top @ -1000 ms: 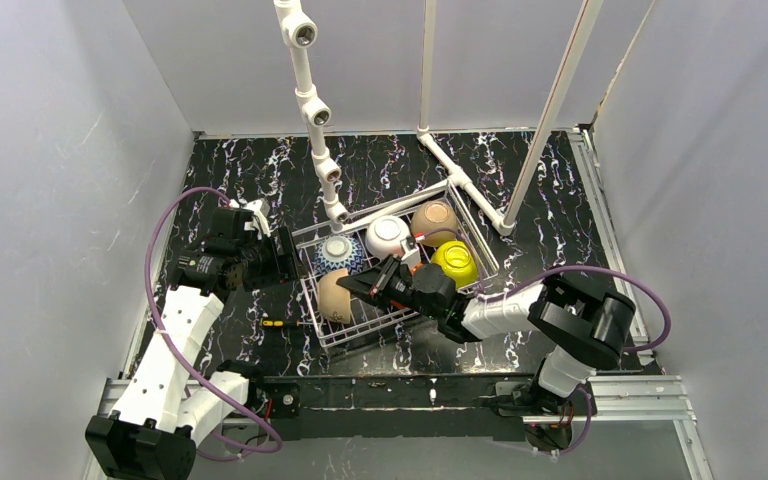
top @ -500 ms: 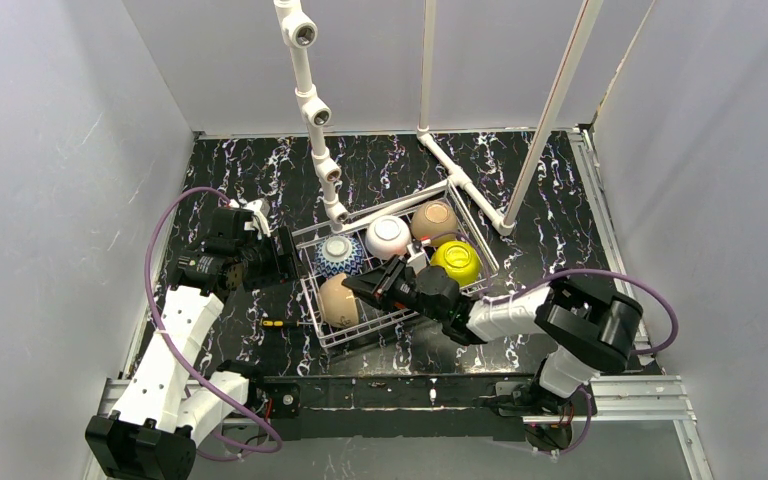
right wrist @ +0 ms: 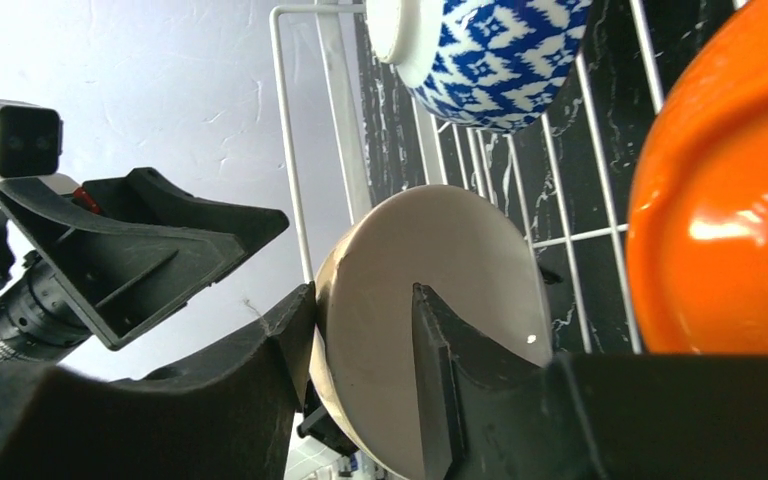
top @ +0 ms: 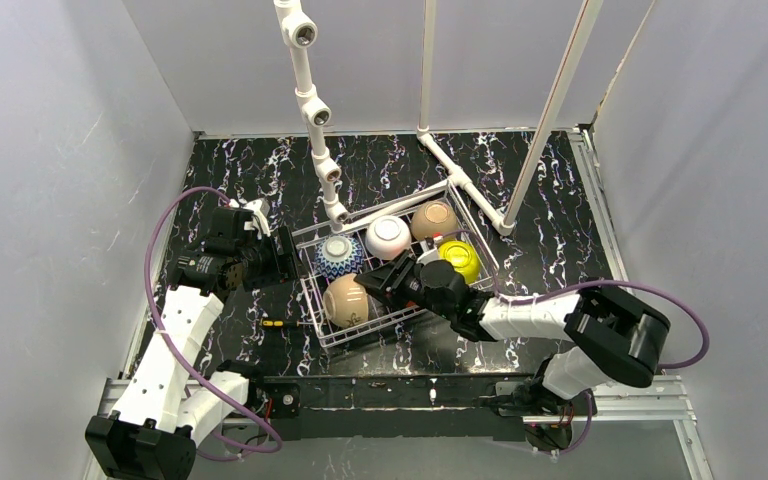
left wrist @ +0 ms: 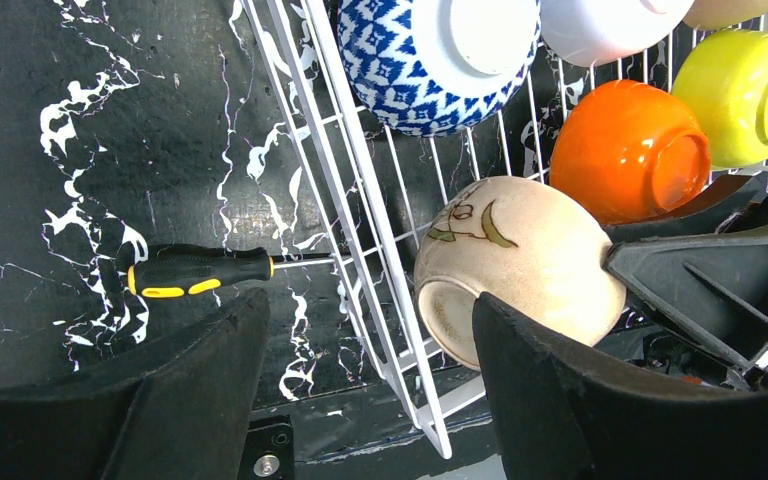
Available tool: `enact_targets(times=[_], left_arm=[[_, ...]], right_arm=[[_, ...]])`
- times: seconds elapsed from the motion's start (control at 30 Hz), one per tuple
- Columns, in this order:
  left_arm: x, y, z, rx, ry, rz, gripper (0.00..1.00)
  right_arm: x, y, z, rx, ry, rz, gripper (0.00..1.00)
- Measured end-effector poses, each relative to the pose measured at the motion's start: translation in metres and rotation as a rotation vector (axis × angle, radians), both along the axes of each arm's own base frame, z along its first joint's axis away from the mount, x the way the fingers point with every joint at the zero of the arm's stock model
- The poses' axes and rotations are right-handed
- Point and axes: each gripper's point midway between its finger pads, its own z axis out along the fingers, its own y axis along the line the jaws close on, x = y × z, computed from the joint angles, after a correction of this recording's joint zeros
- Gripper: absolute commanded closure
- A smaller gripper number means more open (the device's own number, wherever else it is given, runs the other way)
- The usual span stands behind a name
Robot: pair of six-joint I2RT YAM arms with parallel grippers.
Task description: Load the bowls into the dish rack
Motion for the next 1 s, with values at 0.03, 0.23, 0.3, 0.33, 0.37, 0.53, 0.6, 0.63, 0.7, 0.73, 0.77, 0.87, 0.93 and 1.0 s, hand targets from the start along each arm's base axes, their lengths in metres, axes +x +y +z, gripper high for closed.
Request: enact_targets(times=[0.03, 0.23, 0.3, 0.33, 0.37, 0.53, 0.6, 0.63, 0.7, 0.73, 0.77, 0.87, 0.93, 1.0], left_arm=[[0.000, 0.000, 0.000, 0.000, 0.000, 0.000, 0.28], [0.000, 0.000, 0.000, 0.000, 0.000, 0.000, 0.28], [0.000, 0.000, 0.000, 0.000, 0.000, 0.000, 0.28], [0.000, 0.000, 0.000, 0.000, 0.000, 0.000, 0.28], [0.000, 0.000, 0.000, 0.000, 0.000, 0.000, 0.28], [0.000, 0.000, 0.000, 0.000, 0.000, 0.000, 0.28], [0.000, 0.000, 0.000, 0.000, 0.000, -0.001, 0.28], [0.000, 0.000, 0.000, 0.000, 0.000, -0.001, 0.28], [0.000, 0.000, 0.000, 0.000, 0.000, -0.001, 0.28], [0.000, 0.000, 0.000, 0.000, 0.000, -0.001, 0.28], [0.000, 0.000, 0.000, 0.000, 0.000, -0.001, 0.28], [0.000, 0.000, 0.000, 0.000, 0.000, -0.001, 0.28], [0.000, 0.000, 0.000, 0.000, 0.000, -0.001, 0.28], [0.000, 0.000, 0.000, 0.000, 0.000, -0.001, 0.28]], right_arm=[[0.001, -0.002, -0.001, -0.013, -0.003, -0.003, 0.51], [0.007, -0.014, -0.008, -0.085, -0.008, -0.017, 0.50], [0.009, -0.019, -0.013, -0.123, -0.006, -0.021, 0.50], [0.010, -0.021, -0.015, -0.140, -0.007, -0.023, 0.49], [0.011, -0.023, -0.016, -0.153, -0.007, -0.024, 0.49], [0.015, -0.029, -0.020, -0.215, -0.014, -0.034, 0.46], [0.016, -0.030, -0.022, -0.226, -0.014, -0.032, 0.45], [0.016, -0.030, -0.022, -0.233, -0.013, -0.031, 0.44], [0.016, -0.030, -0.022, -0.247, -0.015, -0.026, 0.43], [0.016, -0.030, -0.022, -0.255, -0.016, -0.025, 0.42], [0.016, -0.030, -0.022, -0.265, -0.014, -0.023, 0.42], [0.018, -0.031, -0.020, -0.296, -0.019, -0.024, 0.41], [0.020, -0.034, -0.020, -0.314, -0.020, -0.032, 0.41], [0.021, -0.036, -0.019, -0.331, -0.019, -0.038, 0.41]])
